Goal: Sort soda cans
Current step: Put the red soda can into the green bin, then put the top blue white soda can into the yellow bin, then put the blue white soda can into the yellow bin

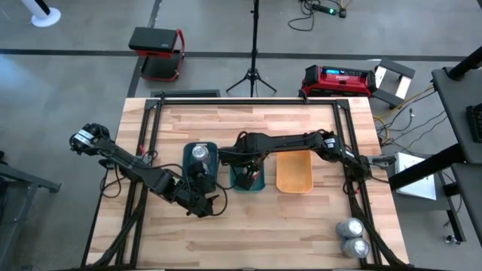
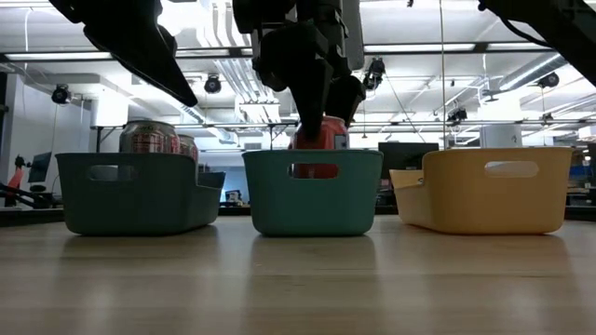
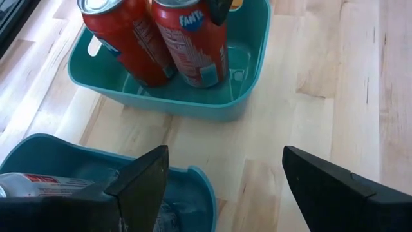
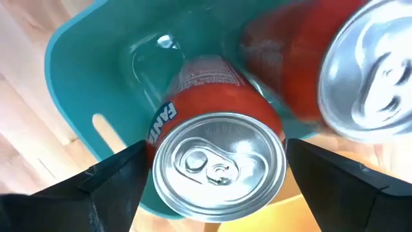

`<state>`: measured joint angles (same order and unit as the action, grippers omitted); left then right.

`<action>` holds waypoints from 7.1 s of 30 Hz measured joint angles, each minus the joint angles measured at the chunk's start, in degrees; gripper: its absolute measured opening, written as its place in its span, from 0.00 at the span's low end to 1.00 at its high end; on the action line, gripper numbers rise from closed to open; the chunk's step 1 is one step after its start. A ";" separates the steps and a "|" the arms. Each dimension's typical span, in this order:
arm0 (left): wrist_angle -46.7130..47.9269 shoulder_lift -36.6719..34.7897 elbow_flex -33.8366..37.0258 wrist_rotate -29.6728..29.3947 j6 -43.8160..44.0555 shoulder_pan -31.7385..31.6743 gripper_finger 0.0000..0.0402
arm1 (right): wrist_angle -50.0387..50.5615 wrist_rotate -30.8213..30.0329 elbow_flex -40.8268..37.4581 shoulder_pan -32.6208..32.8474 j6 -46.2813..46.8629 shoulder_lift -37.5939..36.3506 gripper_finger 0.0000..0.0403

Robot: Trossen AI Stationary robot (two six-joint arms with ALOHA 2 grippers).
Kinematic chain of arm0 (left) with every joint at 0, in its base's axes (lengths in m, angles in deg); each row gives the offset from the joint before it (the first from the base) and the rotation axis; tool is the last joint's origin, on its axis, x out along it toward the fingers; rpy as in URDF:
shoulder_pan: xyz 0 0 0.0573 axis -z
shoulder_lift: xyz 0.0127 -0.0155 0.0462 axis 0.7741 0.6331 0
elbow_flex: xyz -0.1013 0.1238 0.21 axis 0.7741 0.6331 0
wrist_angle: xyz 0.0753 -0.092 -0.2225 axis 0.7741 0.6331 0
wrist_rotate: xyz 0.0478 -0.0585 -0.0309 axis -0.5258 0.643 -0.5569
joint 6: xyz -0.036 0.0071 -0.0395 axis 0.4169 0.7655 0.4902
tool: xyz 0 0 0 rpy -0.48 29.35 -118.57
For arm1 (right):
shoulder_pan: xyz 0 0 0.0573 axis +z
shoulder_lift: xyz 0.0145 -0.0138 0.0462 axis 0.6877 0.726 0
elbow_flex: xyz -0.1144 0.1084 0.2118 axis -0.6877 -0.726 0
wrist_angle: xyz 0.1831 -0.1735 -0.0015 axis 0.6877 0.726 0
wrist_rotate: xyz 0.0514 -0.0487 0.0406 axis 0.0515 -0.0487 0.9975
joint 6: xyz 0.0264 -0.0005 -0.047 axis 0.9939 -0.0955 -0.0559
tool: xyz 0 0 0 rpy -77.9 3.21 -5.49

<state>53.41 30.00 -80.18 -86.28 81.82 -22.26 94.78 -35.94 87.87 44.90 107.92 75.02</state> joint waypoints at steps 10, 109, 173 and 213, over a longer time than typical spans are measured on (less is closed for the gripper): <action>0.04 0.00 0.00 -0.01 0.00 -0.02 0.72 | 0.27 -0.63 0.30 0.16 -0.09 -1.06 0.89; -10.78 15.54 -9.62 -5.68 -19.12 -1.86 0.72 | -25.62 19.48 -73.29 54.97 80.56 -51.49 0.78; -10.65 15.45 -10.19 -5.60 -18.49 -1.88 0.72 | 0.39 -8.87 -45.75 -4.98 -18.24 -31.08 0.76; -8.43 15.45 -10.19 -2.49 -16.15 -1.62 0.72 | 0.69 -6.38 -35.07 -5.07 -15.43 -33.03 0.85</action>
<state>44.98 45.45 -90.36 -88.77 65.67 -23.87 95.47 -42.32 52.79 39.84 92.50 41.99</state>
